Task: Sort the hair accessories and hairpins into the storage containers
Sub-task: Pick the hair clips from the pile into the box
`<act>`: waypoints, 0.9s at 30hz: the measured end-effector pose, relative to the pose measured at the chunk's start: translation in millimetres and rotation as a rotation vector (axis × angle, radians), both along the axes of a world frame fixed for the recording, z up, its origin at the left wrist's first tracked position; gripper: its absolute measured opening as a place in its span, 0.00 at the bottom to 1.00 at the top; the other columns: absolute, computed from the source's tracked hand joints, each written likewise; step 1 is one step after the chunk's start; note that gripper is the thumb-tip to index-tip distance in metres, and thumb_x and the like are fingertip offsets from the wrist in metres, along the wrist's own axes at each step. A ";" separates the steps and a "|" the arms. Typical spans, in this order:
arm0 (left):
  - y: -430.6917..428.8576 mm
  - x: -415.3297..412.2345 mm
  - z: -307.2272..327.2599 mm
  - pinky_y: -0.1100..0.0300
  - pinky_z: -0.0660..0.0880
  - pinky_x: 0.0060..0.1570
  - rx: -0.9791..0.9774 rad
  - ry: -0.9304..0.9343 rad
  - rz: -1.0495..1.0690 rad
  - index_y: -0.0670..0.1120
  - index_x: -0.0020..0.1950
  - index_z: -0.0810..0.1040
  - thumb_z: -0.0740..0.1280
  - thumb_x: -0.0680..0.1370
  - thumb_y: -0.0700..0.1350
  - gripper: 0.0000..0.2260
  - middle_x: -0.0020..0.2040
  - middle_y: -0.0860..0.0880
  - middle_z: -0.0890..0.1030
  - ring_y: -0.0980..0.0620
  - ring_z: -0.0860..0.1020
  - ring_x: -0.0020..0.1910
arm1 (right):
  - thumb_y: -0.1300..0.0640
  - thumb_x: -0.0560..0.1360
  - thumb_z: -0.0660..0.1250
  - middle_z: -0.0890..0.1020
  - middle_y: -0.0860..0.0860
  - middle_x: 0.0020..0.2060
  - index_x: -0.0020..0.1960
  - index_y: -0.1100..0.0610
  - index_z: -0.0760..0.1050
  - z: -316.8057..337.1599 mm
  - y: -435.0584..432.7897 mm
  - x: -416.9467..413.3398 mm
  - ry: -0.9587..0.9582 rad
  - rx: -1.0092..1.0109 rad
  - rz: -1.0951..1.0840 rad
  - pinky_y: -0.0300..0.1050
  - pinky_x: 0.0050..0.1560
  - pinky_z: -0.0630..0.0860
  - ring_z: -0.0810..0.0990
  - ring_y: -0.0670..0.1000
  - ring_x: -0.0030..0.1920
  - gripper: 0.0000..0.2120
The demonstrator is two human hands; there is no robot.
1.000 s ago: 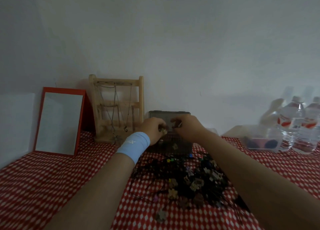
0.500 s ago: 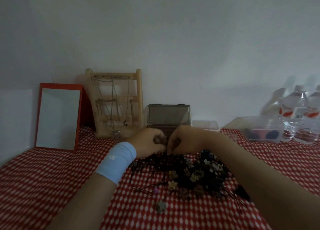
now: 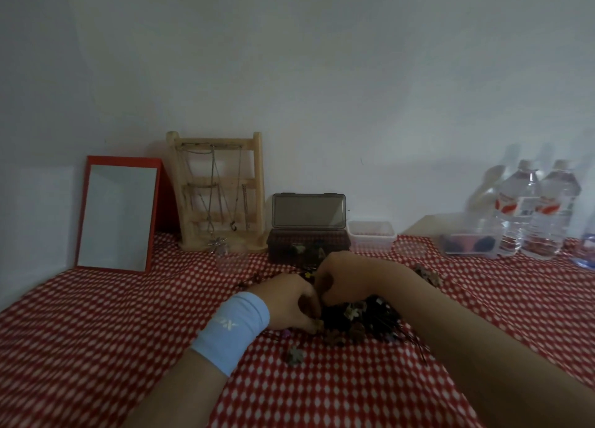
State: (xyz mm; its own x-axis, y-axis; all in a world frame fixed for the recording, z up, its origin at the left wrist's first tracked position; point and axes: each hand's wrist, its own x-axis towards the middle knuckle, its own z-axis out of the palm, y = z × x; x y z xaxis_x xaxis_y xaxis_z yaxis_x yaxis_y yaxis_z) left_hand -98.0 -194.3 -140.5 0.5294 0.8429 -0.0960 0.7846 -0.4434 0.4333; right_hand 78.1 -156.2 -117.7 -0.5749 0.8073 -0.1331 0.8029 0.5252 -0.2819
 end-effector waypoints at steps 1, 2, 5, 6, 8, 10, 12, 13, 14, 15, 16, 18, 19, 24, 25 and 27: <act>-0.2 -0.4 -0.6 0.68 0.73 0.44 0.003 -0.015 0.006 0.50 0.54 0.82 0.73 0.73 0.50 0.11 0.48 0.58 0.80 0.59 0.78 0.46 | 0.54 0.74 0.72 0.80 0.41 0.42 0.51 0.50 0.83 -0.9 0.6 2.1 0.017 0.016 -0.013 0.36 0.44 0.76 0.79 0.42 0.44 0.07; -0.9 -1.8 -0.4 0.69 0.73 0.43 0.007 -0.027 0.013 0.50 0.52 0.82 0.73 0.74 0.50 0.09 0.47 0.58 0.79 0.60 0.78 0.45 | 0.54 0.74 0.71 0.80 0.41 0.43 0.52 0.50 0.83 -1.7 1.6 3.6 0.026 0.026 -0.026 0.36 0.44 0.76 0.79 0.42 0.44 0.07; -3.2 -9.9 3.7 0.71 0.72 0.40 0.031 -0.042 0.030 0.49 0.49 0.82 0.71 0.76 0.48 0.05 0.45 0.59 0.79 0.62 0.77 0.42 | 0.53 0.74 0.72 0.81 0.40 0.47 0.56 0.48 0.82 -5.2 2.6 4.3 0.036 -0.029 -0.015 0.35 0.45 0.75 0.79 0.40 0.46 0.11; -3.6 -13.4 5.4 0.71 0.72 0.41 0.029 -0.051 0.035 0.49 0.49 0.82 0.71 0.76 0.48 0.05 0.45 0.59 0.79 0.61 0.78 0.43 | 0.51 0.74 0.73 0.81 0.39 0.48 0.58 0.48 0.82 -7.0 2.1 2.9 0.031 -0.059 0.009 0.35 0.46 0.75 0.79 0.38 0.46 0.13; -5.7 -19.2 8.7 0.68 0.74 0.43 0.043 -0.074 0.056 0.48 0.51 0.81 0.71 0.76 0.47 0.06 0.44 0.59 0.79 0.59 0.79 0.45 | 0.48 0.72 0.75 0.82 0.39 0.47 0.58 0.47 0.82 -10.6 1.3 -0.9 0.008 -0.069 0.042 0.35 0.47 0.76 0.79 0.37 0.45 0.15; -7.2 -23.3 11.1 0.66 0.77 0.42 -0.010 -0.153 0.089 0.49 0.56 0.79 0.69 0.77 0.45 0.08 0.46 0.55 0.80 0.57 0.81 0.44 | 0.48 0.73 0.75 0.82 0.40 0.45 0.56 0.49 0.84 -12.9 2.1 -4.5 0.015 -0.043 0.024 0.37 0.47 0.77 0.79 0.39 0.43 0.13; -10.5 -26.5 14.3 0.62 0.80 0.42 -0.144 -0.243 0.103 0.50 0.62 0.77 0.67 0.79 0.41 0.12 0.49 0.48 0.82 0.54 0.83 0.45 | 0.46 0.74 0.73 0.83 0.42 0.42 0.51 0.49 0.85 -12.4 2.6 -7.1 0.045 -0.022 -0.005 0.38 0.44 0.78 0.80 0.41 0.41 0.10; -12.2 -28.4 16.6 0.60 0.81 0.44 -0.180 -0.241 0.101 0.50 0.63 0.78 0.65 0.79 0.40 0.13 0.50 0.46 0.82 0.53 0.84 0.46 | 0.45 0.74 0.73 0.83 0.42 0.42 0.50 0.49 0.85 -11.3 2.3 -7.9 0.053 -0.010 -0.015 0.37 0.43 0.77 0.80 0.41 0.41 0.09; -13.8 -30.1 18.2 0.58 0.82 0.47 -0.189 -0.214 0.091 0.51 0.62 0.80 0.64 0.80 0.39 0.13 0.51 0.46 0.82 0.52 0.84 0.46 | 0.45 0.75 0.72 0.83 0.42 0.43 0.50 0.48 0.84 -9.8 1.6 -8.4 0.054 0.001 -0.022 0.36 0.43 0.77 0.80 0.40 0.42 0.09; -15.9 -31.1 19.6 0.57 0.82 0.48 -0.193 -0.189 0.081 0.51 0.60 0.81 0.64 0.79 0.39 0.13 0.51 0.48 0.82 0.52 0.84 0.46 | 0.46 0.75 0.72 0.83 0.42 0.44 0.51 0.48 0.84 -7.6 0.5 -8.4 0.055 0.010 -0.027 0.35 0.43 0.76 0.80 0.40 0.43 0.08; -18.3 -31.1 21.9 0.58 0.82 0.48 -0.190 -0.164 0.071 0.51 0.58 0.83 0.64 0.79 0.39 0.13 0.50 0.51 0.82 0.53 0.84 0.45 | 0.49 0.75 0.72 0.82 0.42 0.45 0.50 0.47 0.83 -5.2 -0.6 -8.1 0.056 0.013 -0.033 0.35 0.43 0.77 0.80 0.40 0.44 0.06; -24.0 -29.5 26.2 0.65 0.80 0.45 -0.165 -0.106 0.052 0.50 0.58 0.83 0.65 0.78 0.40 0.12 0.47 0.59 0.80 0.57 0.83 0.41 | 0.55 0.75 0.71 0.82 0.42 0.45 0.49 0.47 0.81 0.4 -4.8 -7.0 0.066 0.002 -0.037 0.38 0.45 0.79 0.82 0.43 0.45 0.05; -26.1 -28.1 27.9 0.69 0.78 0.43 -0.152 -0.074 0.042 0.50 0.58 0.83 0.66 0.78 0.41 0.12 0.46 0.61 0.79 0.60 0.81 0.40 | 0.57 0.75 0.70 0.82 0.43 0.45 0.48 0.47 0.80 3.6 -7.7 -6.9 0.068 -0.011 -0.033 0.39 0.46 0.80 0.82 0.44 0.45 0.06; -35.3 -20.7 27.8 0.66 0.75 0.52 -0.128 0.108 -0.023 0.54 0.55 0.83 0.75 0.71 0.54 0.14 0.52 0.60 0.78 0.61 0.76 0.50 | 0.58 0.76 0.66 0.83 0.40 0.45 0.47 0.48 0.86 14.6 -26.4 -5.8 0.012 -0.088 0.011 0.34 0.45 0.74 0.79 0.37 0.41 0.10; -35.7 -18.5 25.7 0.64 0.76 0.53 -0.119 0.138 -0.035 0.53 0.55 0.83 0.76 0.70 0.54 0.15 0.54 0.58 0.79 0.59 0.77 0.51 | 0.57 0.76 0.68 0.84 0.40 0.46 0.48 0.49 0.87 15.5 -29.0 -5.0 -0.004 -0.112 0.019 0.34 0.46 0.74 0.79 0.37 0.41 0.09; -36.7 -12.9 22.3 0.61 0.77 0.55 -0.082 0.196 -0.073 0.51 0.57 0.83 0.76 0.70 0.53 0.16 0.56 0.55 0.80 0.56 0.77 0.53 | 0.52 0.74 0.72 0.84 0.39 0.46 0.50 0.49 0.87 16.0 -34.8 -1.9 -0.041 -0.167 0.041 0.37 0.50 0.76 0.80 0.37 0.46 0.07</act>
